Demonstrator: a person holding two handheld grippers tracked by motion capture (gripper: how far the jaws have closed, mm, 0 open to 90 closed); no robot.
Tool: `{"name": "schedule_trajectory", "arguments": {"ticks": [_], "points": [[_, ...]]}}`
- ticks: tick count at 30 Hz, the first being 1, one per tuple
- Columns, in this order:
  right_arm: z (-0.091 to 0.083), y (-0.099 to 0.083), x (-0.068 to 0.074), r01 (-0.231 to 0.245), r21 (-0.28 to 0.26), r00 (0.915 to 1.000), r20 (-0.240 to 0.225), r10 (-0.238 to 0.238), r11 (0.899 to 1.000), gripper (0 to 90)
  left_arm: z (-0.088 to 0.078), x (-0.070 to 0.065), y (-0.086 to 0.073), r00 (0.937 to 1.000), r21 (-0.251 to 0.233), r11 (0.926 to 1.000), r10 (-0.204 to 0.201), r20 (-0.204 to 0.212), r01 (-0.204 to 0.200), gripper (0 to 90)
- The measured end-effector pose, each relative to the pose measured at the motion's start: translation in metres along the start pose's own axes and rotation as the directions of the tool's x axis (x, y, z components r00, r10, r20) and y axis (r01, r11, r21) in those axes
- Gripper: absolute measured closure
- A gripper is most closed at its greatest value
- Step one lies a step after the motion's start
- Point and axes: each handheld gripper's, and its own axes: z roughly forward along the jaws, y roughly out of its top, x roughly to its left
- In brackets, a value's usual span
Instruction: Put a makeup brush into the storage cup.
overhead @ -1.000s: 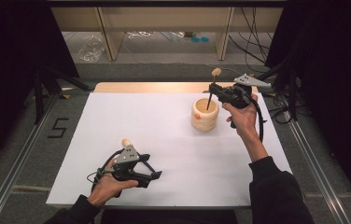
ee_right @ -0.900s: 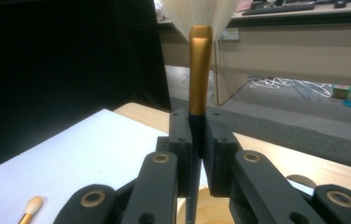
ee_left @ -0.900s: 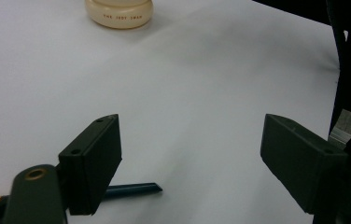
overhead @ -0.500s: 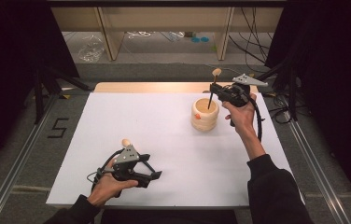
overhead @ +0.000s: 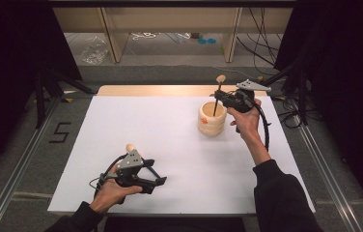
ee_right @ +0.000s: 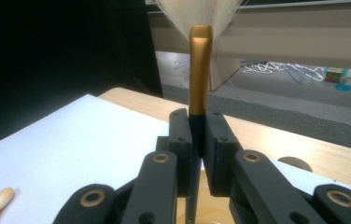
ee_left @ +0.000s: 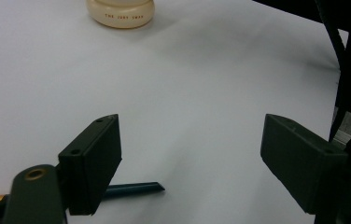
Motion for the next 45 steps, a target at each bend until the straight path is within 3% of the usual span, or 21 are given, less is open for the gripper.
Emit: {"name": "schedule_trajectory", "arguments": {"ticks": [10,12,24,26,28,31,32,34,35,40,43,45], "points": [[0.008,-0.012,-0.002,-0.015,0.019,0.9999,-0.004,0.015,1.0,83.0,0.001,0.0,0.001,1.0,0.003,1.0,0.001,-0.008,-0.001,20.2],[0.01,-0.014,-0.003,-0.011,0.022,0.9999,-0.008,0.011,1.0,83.0,0.002,-0.001,0.0,0.9997,0.005,0.9998,-0.021,-0.007,0.021,20.2],[0.014,-0.024,-0.002,-0.019,0.057,0.9997,-0.013,0.019,0.998,83.0,0.003,0.001,0.002,1.0,0.01,0.9999,-0.001,-0.001,0.001,20.2],[0.016,-0.026,-0.004,-0.006,0.041,0.9998,-0.017,0.007,0.999,82.9,0.003,0.001,0.002,1.0,0.01,0.9999,-0.007,-0.001,0.007,20.2],[0.015,-0.027,-0.004,-0.03,0.053,0.9991,-0.028,0.031,0.998,82.7,0.003,0.001,0.002,1.0,0.009,0.9999,-0.007,-0.001,0.007,20.2],[0.015,-0.029,-0.003,-0.025,0.067,0.9995,-0.016,0.026,0.997,82.3,0.004,0.001,0.002,0.9999,-0.001,0.9999,-0.01,0.001,0.01,20.2],[0.015,-0.029,-0.004,-0.015,0.061,0.9997,-0.018,0.016,0.998,81.0,0.004,0.001,0.002,1.0,0.006,0.9999,-0.008,-0.001,0.008,20.2],[0.015,-0.03,-0.002,-0.041,0.075,0.999,-0.017,0.042,0.996,71.0,0.004,0.001,0.002,0.9998,0.01,0.9998,-0.017,0.007,0.016,20.2],[0.015,-0.03,-0.001,-0.052,0.082,0.9986,0.008,0.052,0.995,63.4,0.004,0.001,0.002,0.9998,0.011,0.9998,-0.018,0.008,0.018,20.2],[0.01,-0.027,0.004,-0.07,0.104,0.996,0.062,0.064,0.992,42.9,0.004,0.002,0.003,1.0,0.006,1.0,-0.003,0.001,0.003,20.2],[0.006,-0.026,0.006,-0.06,0.098,0.9949,0.087,0.052,0.993,37.3,0.003,0.001,0.002,1.0,0.005,1.0,-0.004,-0.001,0.004,20.2],[0.004,-0.026,0.008,-0.048,0.102,0.9939,0.104,0.037,0.994,32.8,0.002,0.0,0.002,0.9995,-0.003,0.9995,-0.03,-0.004,0.03,20.2]]}}
